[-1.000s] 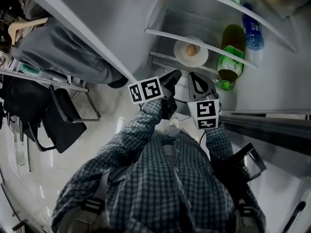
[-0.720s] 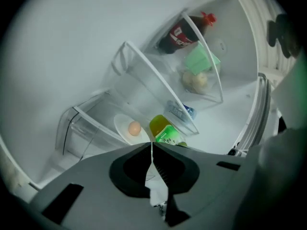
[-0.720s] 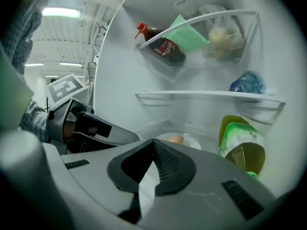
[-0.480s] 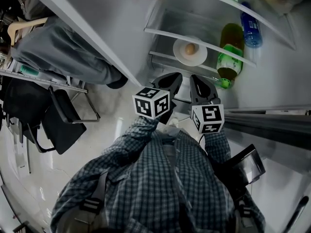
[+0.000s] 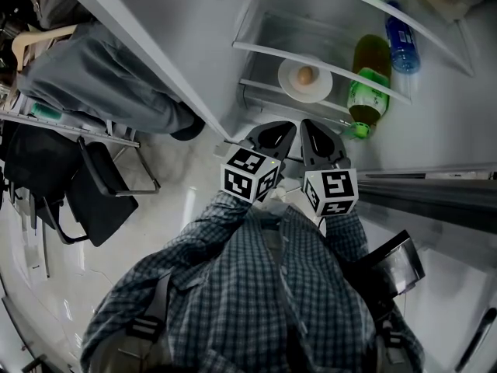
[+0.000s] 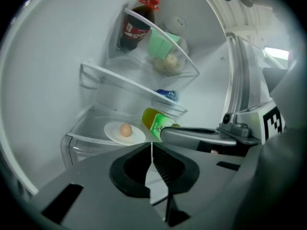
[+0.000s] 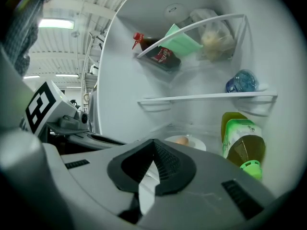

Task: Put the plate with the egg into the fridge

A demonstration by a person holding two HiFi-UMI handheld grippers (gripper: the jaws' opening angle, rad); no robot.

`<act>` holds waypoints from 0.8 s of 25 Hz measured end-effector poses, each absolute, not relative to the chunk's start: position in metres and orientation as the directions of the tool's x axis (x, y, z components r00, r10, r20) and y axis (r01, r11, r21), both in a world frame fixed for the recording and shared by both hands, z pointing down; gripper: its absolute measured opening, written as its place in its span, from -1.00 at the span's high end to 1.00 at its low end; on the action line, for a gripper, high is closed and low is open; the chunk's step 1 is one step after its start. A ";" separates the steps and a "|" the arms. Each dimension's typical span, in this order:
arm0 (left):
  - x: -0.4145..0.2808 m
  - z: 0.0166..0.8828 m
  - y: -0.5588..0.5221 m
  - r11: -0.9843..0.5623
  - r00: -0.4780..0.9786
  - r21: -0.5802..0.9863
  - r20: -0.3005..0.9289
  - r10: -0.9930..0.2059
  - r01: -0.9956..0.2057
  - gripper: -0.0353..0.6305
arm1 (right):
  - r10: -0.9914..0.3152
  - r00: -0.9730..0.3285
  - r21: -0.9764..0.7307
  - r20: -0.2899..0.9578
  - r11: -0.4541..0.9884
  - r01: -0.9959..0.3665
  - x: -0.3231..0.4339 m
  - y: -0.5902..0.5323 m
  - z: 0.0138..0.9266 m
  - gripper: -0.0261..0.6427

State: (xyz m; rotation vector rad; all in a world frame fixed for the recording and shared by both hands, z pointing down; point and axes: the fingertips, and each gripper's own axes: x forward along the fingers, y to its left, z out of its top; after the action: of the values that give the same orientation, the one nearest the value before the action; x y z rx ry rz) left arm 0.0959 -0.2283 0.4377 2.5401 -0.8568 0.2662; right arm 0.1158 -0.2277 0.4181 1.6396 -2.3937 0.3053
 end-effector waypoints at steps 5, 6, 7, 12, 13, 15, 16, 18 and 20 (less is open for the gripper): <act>0.101 0.434 -0.223 -0.738 0.798 0.311 0.311 -0.516 -0.598 0.84 | -0.891 -0.348 -0.070 0.292 0.343 -0.937 0.117 -0.227 0.417 0.90; 0.101 0.433 -0.223 -0.737 0.798 0.313 0.310 -0.516 -0.598 0.84 | -0.892 -0.346 -0.072 0.292 0.340 -0.938 0.117 -0.226 0.417 0.90; 0.100 0.433 -0.223 -0.736 0.798 0.314 0.309 -0.517 -0.599 0.84 | -0.892 -0.344 -0.073 0.293 0.338 -0.938 0.117 -0.225 0.417 0.90; 0.099 0.431 -0.222 -0.735 0.795 0.309 0.306 -0.524 -0.603 0.84 | -0.893 -0.337 -0.076 0.297 0.329 -0.941 0.119 -0.222 0.418 0.90; 0.099 0.431 -0.222 -0.735 0.794 0.307 0.307 -0.525 -0.604 0.84 | -0.894 -0.335 -0.077 0.298 0.327 -0.942 0.120 -0.221 0.419 0.90; 0.099 0.432 -0.222 -0.736 0.793 0.302 0.308 -0.526 -0.606 0.84 | -0.894 -0.333 -0.086 0.298 0.323 -0.943 0.121 -0.221 0.420 0.90; 0.100 0.432 -0.221 -0.737 0.792 0.300 0.308 -0.527 -0.606 0.84 | -0.895 -0.333 -0.090 0.298 0.320 -0.943 0.122 -0.220 0.421 0.90; 0.101 0.431 -0.220 -0.738 0.793 0.298 0.306 -0.527 -0.605 0.84 | -0.895 -0.331 -0.094 0.300 0.318 -0.943 0.123 -0.219 0.422 0.90; 0.101 0.431 -0.219 -0.739 0.793 0.295 0.305 -0.528 -0.606 0.84 | -0.894 -0.332 -0.095 0.301 0.318 -0.943 0.124 -0.217 0.423 0.90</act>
State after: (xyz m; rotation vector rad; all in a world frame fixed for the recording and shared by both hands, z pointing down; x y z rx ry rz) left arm 0.1015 -0.2193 0.4308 2.6018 -0.8580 0.2843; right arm 0.1238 -0.2172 0.4228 1.6880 -2.3874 0.3776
